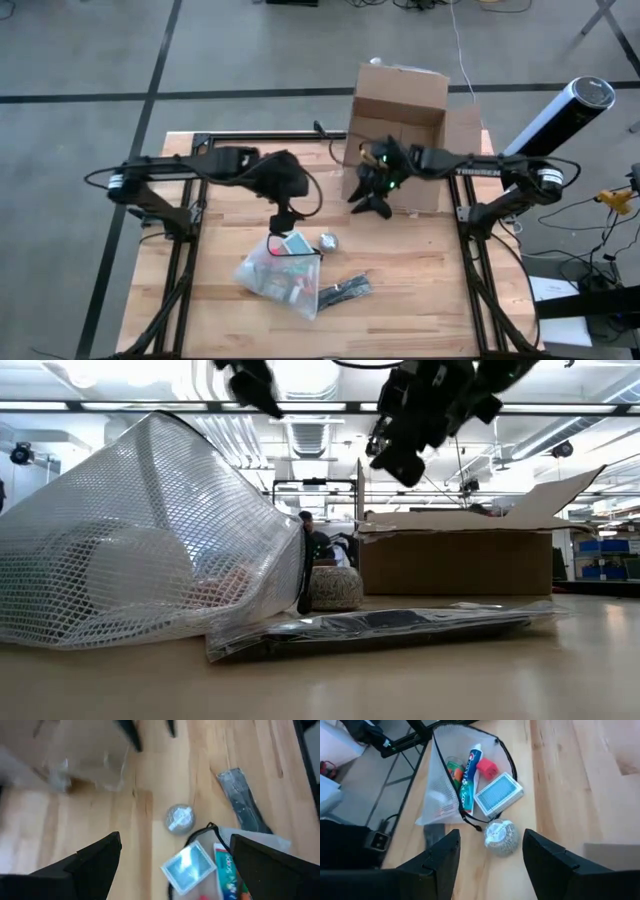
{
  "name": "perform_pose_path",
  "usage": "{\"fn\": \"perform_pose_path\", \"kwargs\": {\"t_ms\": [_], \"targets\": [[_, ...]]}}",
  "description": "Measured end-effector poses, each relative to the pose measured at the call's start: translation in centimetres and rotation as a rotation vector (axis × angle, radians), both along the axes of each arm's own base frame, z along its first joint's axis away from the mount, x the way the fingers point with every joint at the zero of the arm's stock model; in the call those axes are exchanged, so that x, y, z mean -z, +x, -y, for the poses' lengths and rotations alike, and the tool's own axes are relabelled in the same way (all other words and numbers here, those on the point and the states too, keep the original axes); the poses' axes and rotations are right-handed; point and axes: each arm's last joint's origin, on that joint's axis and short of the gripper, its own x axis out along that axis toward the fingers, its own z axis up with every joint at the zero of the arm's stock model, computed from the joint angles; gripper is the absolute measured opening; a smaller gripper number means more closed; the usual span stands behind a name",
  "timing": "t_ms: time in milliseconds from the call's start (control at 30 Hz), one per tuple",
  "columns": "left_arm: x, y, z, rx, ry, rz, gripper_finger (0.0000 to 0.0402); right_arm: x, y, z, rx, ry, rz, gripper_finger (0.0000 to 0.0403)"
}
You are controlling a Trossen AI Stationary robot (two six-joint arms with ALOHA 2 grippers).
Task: Unpack boxes
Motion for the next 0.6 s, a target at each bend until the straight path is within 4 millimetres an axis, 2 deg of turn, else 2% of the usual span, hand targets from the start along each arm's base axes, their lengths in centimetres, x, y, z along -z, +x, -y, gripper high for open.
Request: {"fn": "perform_pose_path", "kwargs": {"t_ms": [233, 400, 600], "targets": [[2.9, -3.3, 0.5, -0.184, -0.158, 0.114, 0.0353, 3.9, 0.8, -3.1, -0.071, -0.149, -0.065, 0.016], [4.8, -4.9, 0.7, -0.289, -0.254, 0.183, 0.0353, 6.4, 2.8, -4.4, -0.107, -0.127, -0.1, 0.0171], [6.2, -5.6, 0.7, -0.346, -0.303, 0.177, 0.0353, 7.9, 5.8, -4.9, -0.102, -0.091, -0.114, 0.02]]}}
